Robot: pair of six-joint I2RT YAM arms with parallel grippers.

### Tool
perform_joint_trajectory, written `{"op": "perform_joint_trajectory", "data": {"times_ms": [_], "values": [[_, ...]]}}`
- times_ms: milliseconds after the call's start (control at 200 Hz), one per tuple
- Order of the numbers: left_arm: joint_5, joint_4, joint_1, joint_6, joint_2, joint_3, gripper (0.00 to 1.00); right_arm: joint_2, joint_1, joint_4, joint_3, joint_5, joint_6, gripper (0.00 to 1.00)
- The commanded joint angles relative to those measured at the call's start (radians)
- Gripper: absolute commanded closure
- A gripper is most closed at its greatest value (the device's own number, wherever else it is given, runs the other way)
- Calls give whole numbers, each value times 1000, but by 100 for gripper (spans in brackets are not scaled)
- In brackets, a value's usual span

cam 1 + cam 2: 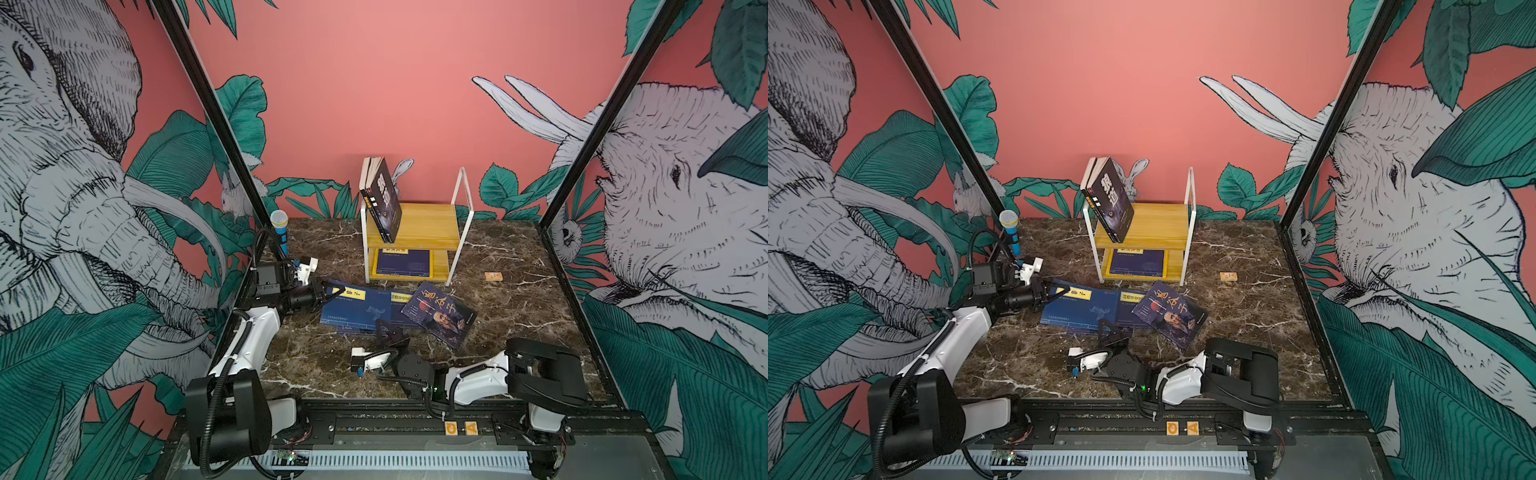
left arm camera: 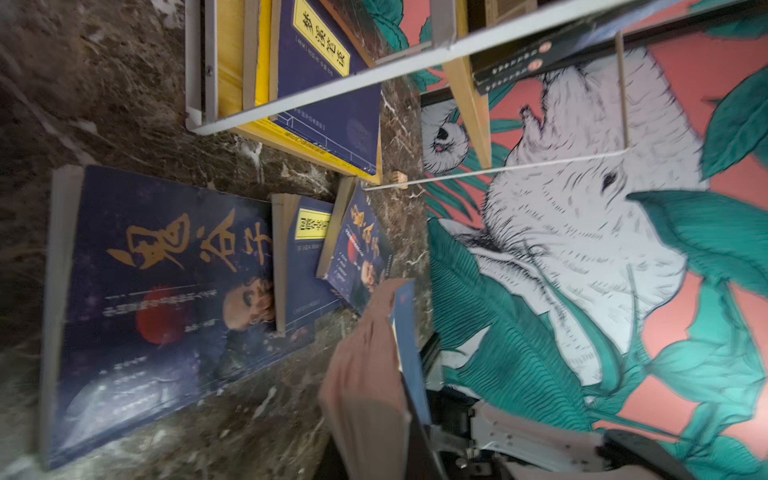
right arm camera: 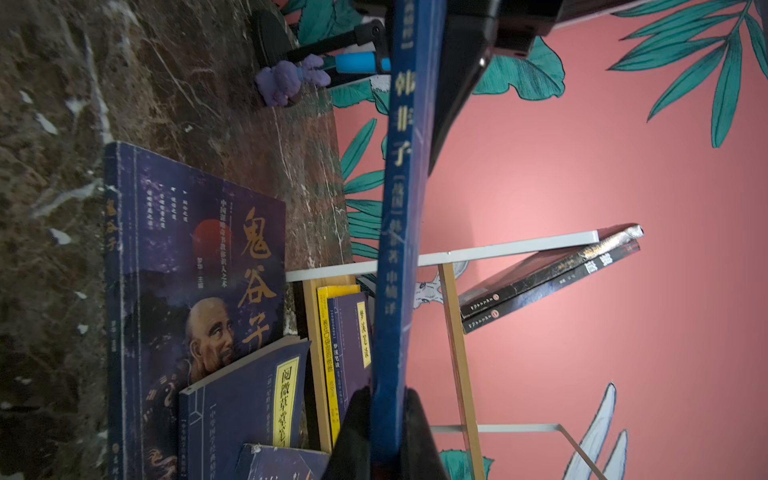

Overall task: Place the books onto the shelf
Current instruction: 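Swing the held blue book upright toward the lower shelf with the right gripper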

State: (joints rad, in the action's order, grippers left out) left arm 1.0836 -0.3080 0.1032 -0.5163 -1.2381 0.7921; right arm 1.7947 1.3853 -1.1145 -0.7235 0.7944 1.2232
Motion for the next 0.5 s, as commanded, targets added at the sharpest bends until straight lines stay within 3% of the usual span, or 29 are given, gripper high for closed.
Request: {"op": "perform_joint_trajectory", "data": {"times_ms": [0, 150, 225, 495], "values": [[-8, -2, 0, 15, 27, 8, 100, 27, 26, -107, -21, 25, 62, 100], [-24, 104, 5, -58, 78, -52, 100, 117, 29, -227, -74, 77, 132, 100], [-16, 104, 10, -81, 94, -55, 100, 180, 38, -297, -133, 124, 213, 88], [-12, 166, 11, -157, 139, -95, 100, 287, 32, -297, -318, 238, 231, 73]]}}
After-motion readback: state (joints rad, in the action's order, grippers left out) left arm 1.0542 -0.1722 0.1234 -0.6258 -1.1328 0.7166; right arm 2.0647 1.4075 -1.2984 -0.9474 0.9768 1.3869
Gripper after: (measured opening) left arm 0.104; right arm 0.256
